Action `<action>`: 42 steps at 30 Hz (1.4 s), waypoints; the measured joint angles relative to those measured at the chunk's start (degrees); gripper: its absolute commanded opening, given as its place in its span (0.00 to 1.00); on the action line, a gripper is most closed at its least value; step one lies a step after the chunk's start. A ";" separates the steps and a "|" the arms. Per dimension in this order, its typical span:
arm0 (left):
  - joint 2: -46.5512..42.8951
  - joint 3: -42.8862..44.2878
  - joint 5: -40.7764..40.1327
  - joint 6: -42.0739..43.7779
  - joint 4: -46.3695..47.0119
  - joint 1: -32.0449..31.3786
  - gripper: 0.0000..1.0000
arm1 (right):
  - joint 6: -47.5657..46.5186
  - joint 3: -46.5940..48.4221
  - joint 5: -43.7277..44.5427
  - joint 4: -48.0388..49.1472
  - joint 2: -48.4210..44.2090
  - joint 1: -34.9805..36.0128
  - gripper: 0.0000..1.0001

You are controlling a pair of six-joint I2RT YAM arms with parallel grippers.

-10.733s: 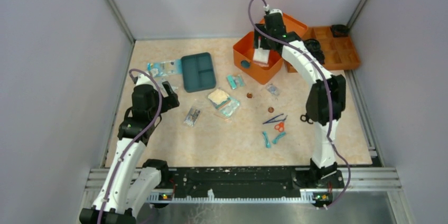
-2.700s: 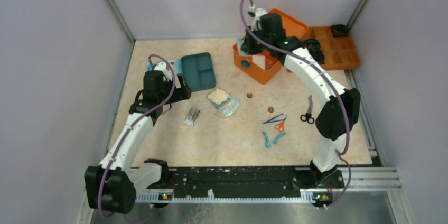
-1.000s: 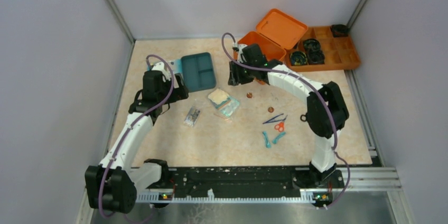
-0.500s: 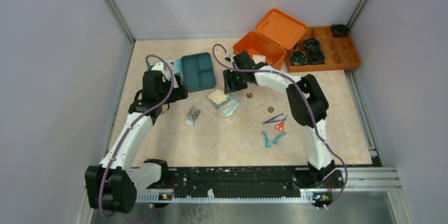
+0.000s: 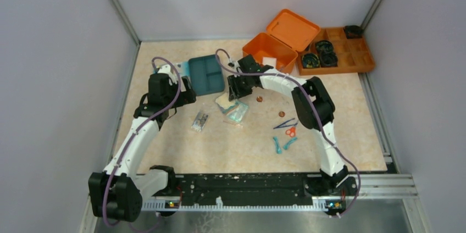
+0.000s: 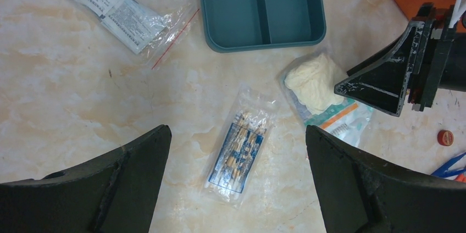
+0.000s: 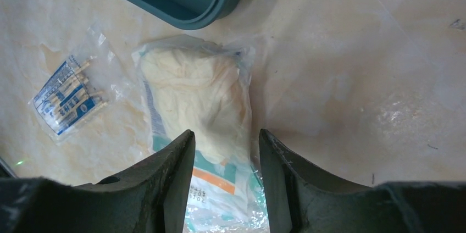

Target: Organize the medicine kit

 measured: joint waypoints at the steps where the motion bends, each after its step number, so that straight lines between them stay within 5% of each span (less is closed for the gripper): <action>1: 0.00 0.00 0.11 0.00 0.00 0.00 0.99 | -0.07 0.35 0.09 -0.20 0.20 0.20 0.41; 12: 0.00 0.00 0.92 0.00 0.00 0.00 0.99 | -0.98 1.46 1.57 -1.20 1.40 1.51 0.02; 42: 0.00 0.00 1.57 0.00 0.02 0.07 0.99 | 1.68 -6.32 6.47 5.86 -17.53 1.42 0.00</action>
